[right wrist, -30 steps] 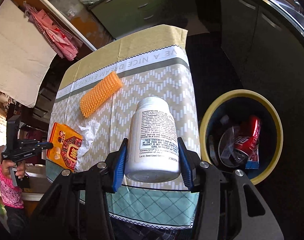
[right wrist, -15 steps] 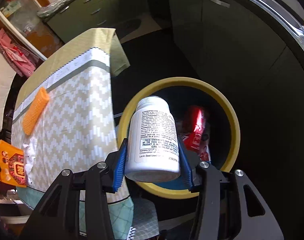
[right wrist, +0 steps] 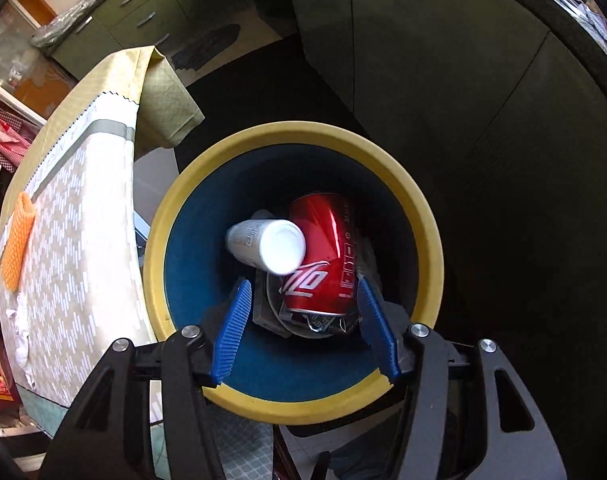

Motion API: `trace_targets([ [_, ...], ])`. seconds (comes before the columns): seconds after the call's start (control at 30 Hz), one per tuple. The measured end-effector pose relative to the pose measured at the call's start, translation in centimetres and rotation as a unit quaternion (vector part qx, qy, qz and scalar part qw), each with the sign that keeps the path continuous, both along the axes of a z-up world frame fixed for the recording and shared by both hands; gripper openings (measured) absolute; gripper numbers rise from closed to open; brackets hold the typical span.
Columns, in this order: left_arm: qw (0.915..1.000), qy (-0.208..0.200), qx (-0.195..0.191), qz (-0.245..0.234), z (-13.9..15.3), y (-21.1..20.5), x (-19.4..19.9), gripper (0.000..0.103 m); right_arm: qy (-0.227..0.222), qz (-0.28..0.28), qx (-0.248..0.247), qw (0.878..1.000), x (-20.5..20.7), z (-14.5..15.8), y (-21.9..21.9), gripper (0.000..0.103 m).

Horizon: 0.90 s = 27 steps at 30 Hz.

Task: Collect trash
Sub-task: 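Carry the snack box over the bin and release it with the left gripper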

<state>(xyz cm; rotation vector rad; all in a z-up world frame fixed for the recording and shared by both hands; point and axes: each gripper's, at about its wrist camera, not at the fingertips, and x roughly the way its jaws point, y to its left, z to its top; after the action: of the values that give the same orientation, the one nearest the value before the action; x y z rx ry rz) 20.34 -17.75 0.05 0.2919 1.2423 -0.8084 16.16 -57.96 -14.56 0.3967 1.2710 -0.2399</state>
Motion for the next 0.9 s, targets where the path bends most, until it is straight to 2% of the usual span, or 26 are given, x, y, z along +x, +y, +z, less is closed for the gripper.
trace_targets([
  [0.13, 0.9991, -0.004, -0.003, -0.043, 0.2, -6.5, 0.3, 0.001, -0.030, 0.001, -0.007, 1.000, -3.0, 2.5, -0.6, 0.057],
  [0.33, 0.9954, 0.000, 0.000, -0.096, -1.7, -17.3, 1.2, 0.001, -0.056, -0.011, -0.029, 0.998, -8.7, 4.7, -1.9, 0.058],
  [0.43, 0.9935, 0.008, 0.016, -0.112, -4.1, -22.9, 1.6, 0.001, -0.061, -0.021, -0.023, 0.998, -11.2, 4.7, -2.6, 0.058],
  [0.57, 0.9919, 0.016, 0.055, -0.114, -8.6, -28.3, 2.3, 0.001, -0.062, -0.031, -0.013, 0.998, -14.1, 4.2, -3.5, 0.058],
  [0.7, 0.9896, 0.009, 0.100, -0.103, -12.4, -31.1, 2.8, 0.004, -0.060, -0.032, -0.005, 0.998, -15.0, 3.6, -3.6, 0.058],
  [0.73, 0.9890, 0.005, 0.109, -0.100, -12.8, -31.3, 2.8, 0.010, -0.060, -0.030, -0.005, 0.998, -15.1, 3.6, -3.6, 0.058],
  [0.77, 0.9889, 0.003, 0.110, -0.099, -12.9, -31.3, 2.9, 0.018, -0.061, -0.028, -0.005, 0.998, -15.0, 3.7, -3.5, 0.058],
  [0.83, 0.9898, 0.004, 0.102, -0.100, -12.3, -30.6, 2.6, 0.028, -0.063, -0.021, -0.010, 0.998, -14.6, 4.0, -3.1, 0.058],
  [0.9, 0.9901, -0.002, 0.094, -0.104, -10.8, -29.0, 2.2, 0.033, -0.066, -0.007, -0.016, 0.998, -13.9, 4.4, -2.2, 0.058],
])
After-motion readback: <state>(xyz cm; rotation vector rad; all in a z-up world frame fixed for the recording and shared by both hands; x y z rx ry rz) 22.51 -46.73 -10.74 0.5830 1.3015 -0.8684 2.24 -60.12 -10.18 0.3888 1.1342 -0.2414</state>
